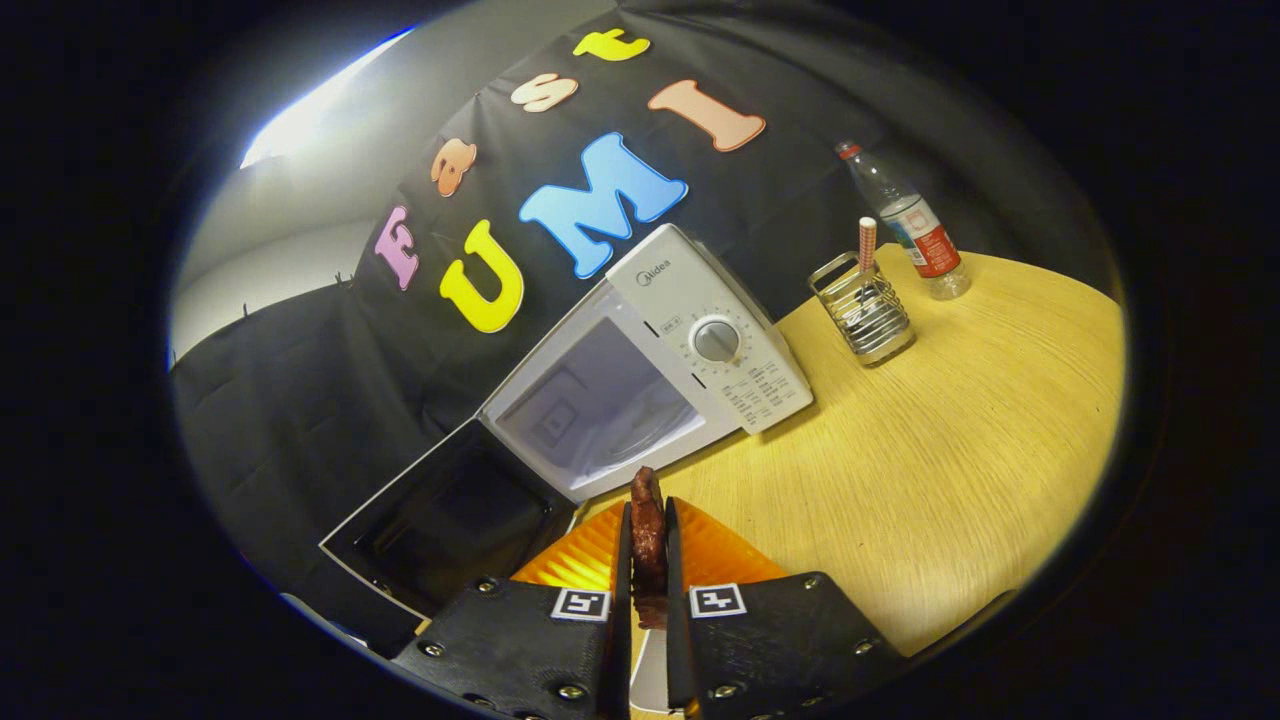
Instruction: Open the microwave, put the food inside, and close the microwave door.
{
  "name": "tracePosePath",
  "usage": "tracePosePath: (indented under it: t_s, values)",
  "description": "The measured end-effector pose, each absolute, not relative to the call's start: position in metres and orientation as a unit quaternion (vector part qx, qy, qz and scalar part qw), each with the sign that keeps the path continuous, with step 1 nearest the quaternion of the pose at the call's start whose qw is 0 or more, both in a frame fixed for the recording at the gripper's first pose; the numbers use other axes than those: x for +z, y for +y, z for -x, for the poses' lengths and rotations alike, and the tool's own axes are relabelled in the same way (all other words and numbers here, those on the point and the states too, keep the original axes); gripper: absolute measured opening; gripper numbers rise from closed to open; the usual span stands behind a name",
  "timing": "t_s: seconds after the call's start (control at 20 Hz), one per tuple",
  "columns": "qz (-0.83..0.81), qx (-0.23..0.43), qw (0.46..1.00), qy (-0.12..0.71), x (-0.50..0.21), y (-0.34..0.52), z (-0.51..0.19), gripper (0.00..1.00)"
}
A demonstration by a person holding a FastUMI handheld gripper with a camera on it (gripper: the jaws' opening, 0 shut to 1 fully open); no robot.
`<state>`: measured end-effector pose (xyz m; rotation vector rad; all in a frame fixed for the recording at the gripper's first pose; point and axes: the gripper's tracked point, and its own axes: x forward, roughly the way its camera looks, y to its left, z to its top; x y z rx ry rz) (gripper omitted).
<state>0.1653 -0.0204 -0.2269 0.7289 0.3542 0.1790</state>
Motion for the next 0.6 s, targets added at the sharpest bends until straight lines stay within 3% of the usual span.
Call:
tracePosePath:
  t_s: [0.6]
  values:
    - [-0.308,0.096,0.938,0.128,-0.175,0.042,-0.238,0.14]
